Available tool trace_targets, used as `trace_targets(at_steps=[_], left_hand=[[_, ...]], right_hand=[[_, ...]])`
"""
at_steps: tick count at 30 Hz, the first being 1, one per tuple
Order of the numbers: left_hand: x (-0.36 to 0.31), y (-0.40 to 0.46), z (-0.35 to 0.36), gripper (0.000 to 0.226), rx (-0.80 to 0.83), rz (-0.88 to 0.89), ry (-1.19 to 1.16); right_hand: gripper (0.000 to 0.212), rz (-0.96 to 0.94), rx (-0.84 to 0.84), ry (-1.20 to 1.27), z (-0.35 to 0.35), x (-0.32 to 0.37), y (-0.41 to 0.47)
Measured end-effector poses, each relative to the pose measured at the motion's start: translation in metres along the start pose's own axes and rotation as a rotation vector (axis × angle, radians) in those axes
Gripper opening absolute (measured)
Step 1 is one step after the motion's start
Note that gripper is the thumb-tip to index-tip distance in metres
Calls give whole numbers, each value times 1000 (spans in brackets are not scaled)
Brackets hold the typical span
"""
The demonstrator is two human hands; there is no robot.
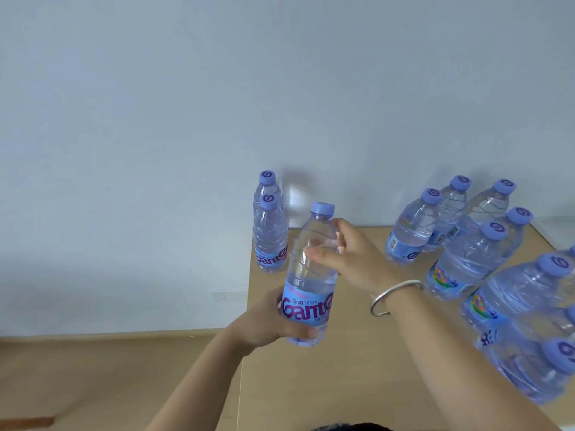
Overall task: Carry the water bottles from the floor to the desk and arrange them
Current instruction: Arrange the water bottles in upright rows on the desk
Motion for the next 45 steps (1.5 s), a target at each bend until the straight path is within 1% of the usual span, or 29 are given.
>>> trace_targets(at_steps=[4,5,6,8,10,14,16,20,25,29,37,41,45], left_hand=[[24,3,-10,59,-302,-35,39],[31,5,-13,61,-369,-49,66],[36,6,-15,63,-423,-55,92],[47,8,-20,66,-498,-61,121],[55,10,-26,66,-539,-61,118],[65,16,-40,70,-606,-48,104],[68,20,-46,68,-626,-50,104],[72,26,-52,56,-625,-59,141],[81,30,-52,56,-631,-74,128],[84,30,-54,57,-628,-83,143],[82,45,-57,54,-644,-78,172],[84,48,-59,55,-644,-64,184],[84,47,-56,56,-638,-77,164]], right_hand=[[52,16,52,-29,18,-6,9],[53,22,74,-34,22,-7,12],[48,22,92,-41,26,-7,15],[37,16,125,-84,33,-7,20],[33,-3,144,-133,40,-4,26],[46,-27,172,-185,53,-5,36],[48,-34,173,-219,59,-8,41],[53,2,154,-240,68,-20,44],[58,7,157,-227,71,-28,45],[57,-11,147,-212,72,-30,46],[55,-32,115,-198,68,-36,53],[62,-82,99,-288,67,-38,59],[67,-61,127,-289,65,-42,59]])
Point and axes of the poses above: each hand's wrist, its own y-axis towards the middle knuckle, its own z-axis out of the palm, x = y × z, the point moved 1 cm from there along y, towards the middle knuckle
